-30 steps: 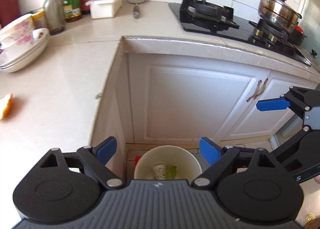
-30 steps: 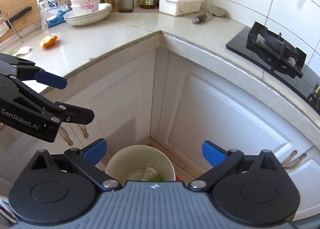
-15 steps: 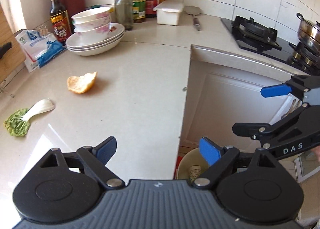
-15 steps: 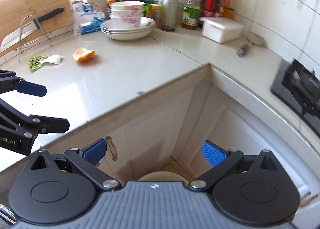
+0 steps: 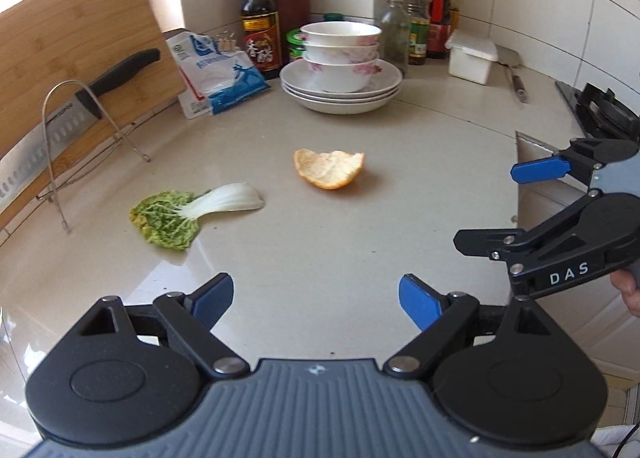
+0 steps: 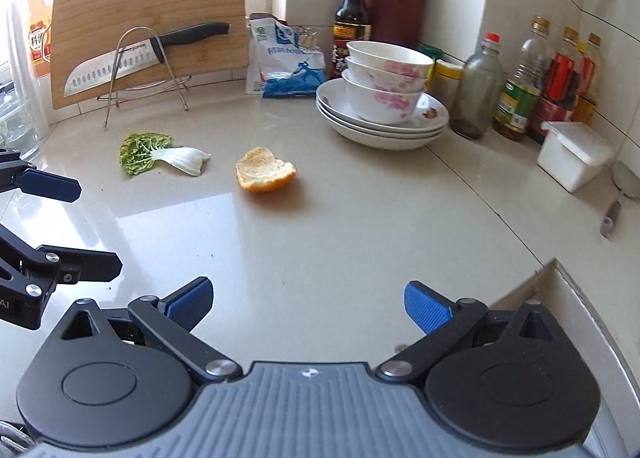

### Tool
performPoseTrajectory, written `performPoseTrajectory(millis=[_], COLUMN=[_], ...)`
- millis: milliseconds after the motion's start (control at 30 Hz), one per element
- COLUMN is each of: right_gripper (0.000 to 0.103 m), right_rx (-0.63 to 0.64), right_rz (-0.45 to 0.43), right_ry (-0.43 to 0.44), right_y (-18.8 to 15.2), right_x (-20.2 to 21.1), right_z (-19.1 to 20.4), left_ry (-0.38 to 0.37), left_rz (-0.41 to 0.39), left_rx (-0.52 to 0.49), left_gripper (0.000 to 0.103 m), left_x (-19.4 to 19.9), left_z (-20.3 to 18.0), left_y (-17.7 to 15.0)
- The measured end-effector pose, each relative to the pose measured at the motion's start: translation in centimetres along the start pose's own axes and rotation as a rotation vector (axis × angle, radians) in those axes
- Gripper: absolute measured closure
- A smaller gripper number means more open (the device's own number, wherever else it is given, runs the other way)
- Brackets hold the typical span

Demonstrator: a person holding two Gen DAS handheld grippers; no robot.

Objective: Collect trash
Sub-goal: 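Move both tools back up toward the counter, then close the right tool on the bread crust while the left tool grasps the bok choy leaf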

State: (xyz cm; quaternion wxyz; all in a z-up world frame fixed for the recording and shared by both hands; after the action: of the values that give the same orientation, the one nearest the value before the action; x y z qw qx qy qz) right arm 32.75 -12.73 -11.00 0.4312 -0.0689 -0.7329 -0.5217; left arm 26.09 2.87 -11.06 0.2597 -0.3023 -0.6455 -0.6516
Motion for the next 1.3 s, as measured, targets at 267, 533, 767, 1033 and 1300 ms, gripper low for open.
performPoseTrajectory(millis=[267, 533, 767, 1033, 1300], right_gripper=[0.0, 0.0, 0.008, 0.031, 0.041], right_rx=[0.085, 0.138, 0.152, 0.141, 0.119], right_rz=[0.013, 0.041, 0.054, 0.042, 0.038], right_ry=[0.092, 0.147, 0.165, 0.174, 0.166], right_y=[4.2, 6.5, 7.4, 8.0, 8.1], right_x=[-5.9, -11.1, -13.6, -13.7, -13.0], right_z=[2.5, 4.2, 4.7, 4.5, 4.1], left_ry=[0.075, 0.128, 0.155, 0.164, 0.159], left_rz=[0.014, 0.032, 0.04, 0.04, 0.037], left_rx=[0.089, 0.146, 0.152, 0.157, 0.111], left_gripper=[0.013, 0.013, 0.013, 0.013, 0.013], left_x=[-1.2, -2.8, -3.9, -4.9, -6.2], left_z=[4.2, 6.9, 8.1, 9.1, 10.8], left_y=[0.3, 0.5, 0.9, 1.3, 2.2])
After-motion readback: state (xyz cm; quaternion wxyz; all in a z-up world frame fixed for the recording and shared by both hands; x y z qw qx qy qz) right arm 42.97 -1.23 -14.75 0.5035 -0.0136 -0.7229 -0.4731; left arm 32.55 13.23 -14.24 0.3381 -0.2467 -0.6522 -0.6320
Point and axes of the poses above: each gripper's, at about its wrist camera, not at the fingertips, and x roughly against the way its jaws point, z to its left, y to its top, the point moved 7 cm from there along -x, roughly the way its jaws point, and after that the axes turned 4 degrees about -y, right-handed, at the moved point
